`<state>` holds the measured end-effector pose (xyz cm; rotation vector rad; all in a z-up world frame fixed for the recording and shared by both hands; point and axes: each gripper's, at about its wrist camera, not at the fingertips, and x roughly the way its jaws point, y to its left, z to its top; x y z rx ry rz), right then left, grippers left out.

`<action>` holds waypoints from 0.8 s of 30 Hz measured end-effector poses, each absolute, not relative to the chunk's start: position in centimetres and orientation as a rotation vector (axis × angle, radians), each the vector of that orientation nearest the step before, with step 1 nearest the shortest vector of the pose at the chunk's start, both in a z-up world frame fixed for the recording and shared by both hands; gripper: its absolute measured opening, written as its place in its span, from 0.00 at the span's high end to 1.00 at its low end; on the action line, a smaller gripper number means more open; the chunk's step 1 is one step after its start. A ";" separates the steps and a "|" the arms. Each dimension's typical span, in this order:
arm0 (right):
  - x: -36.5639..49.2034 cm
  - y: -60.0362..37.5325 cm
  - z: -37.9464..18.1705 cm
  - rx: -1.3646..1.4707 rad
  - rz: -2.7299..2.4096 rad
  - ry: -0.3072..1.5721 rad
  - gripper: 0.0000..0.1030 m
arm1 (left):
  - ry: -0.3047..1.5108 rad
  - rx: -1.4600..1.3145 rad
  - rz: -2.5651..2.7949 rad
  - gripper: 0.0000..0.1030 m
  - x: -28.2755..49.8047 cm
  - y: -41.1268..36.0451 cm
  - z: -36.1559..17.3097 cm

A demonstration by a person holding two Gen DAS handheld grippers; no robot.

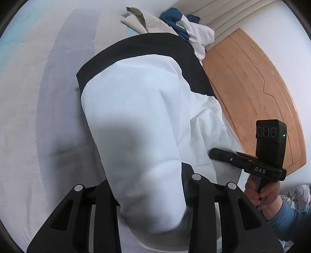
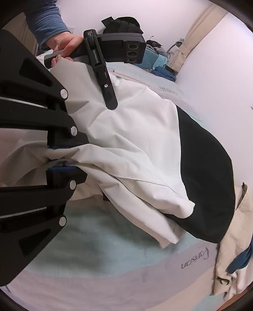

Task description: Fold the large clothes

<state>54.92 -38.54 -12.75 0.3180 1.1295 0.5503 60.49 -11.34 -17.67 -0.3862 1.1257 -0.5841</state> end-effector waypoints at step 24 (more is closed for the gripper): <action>48.8 -0.9 6.5 0.059 0.912 0.908 0.89 | 0.784 -0.347 -0.337 0.70 44.7 23.9 4.0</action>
